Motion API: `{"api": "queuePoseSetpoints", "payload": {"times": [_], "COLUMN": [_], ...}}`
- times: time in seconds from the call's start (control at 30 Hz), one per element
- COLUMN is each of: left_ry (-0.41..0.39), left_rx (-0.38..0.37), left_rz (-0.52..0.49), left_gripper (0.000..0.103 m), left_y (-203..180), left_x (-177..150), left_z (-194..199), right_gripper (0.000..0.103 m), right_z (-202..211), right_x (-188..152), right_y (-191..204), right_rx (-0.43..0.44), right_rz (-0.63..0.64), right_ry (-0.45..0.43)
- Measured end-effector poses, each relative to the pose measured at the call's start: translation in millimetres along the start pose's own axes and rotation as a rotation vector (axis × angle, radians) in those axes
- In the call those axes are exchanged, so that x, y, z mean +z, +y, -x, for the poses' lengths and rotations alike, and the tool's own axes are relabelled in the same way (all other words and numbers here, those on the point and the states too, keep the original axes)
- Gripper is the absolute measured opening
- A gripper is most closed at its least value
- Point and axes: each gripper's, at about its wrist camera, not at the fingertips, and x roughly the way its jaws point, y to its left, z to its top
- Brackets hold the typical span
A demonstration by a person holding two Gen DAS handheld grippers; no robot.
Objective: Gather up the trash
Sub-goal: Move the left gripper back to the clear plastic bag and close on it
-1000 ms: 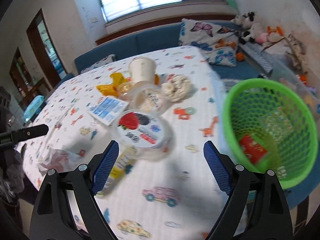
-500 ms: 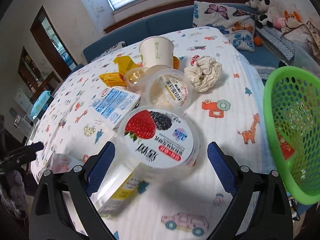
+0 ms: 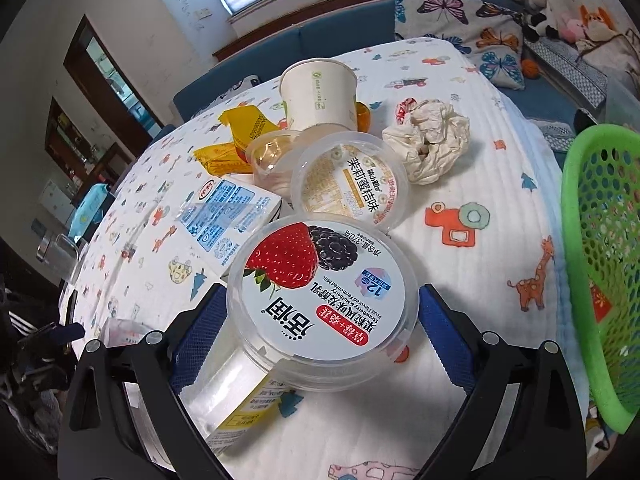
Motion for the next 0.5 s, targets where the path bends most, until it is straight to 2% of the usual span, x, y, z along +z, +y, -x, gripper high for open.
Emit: {"api": "queuePoseSetpoints", "payload": {"times": [0.33,0.5], "left_ry": [0.034,0.028], "left_rx": [0.041,0.114], "left_rz": [-0.236,-0.34], "left_gripper": [0.092,0.092], "left_y": [-14.2,-17.0], "left_x": [-15.1,-19.7], "left_z": [-4.1,-10.2], "right_gripper": [0.093,0.093], "right_z": [15.5,18.8], "right_x": [-0.1,0.2], "right_y": [7.5,10.5], "right_rx": [-0.002,-0.006], "right_rz": [0.024,0.032], "right_ry": [-0.043,-0.045]}}
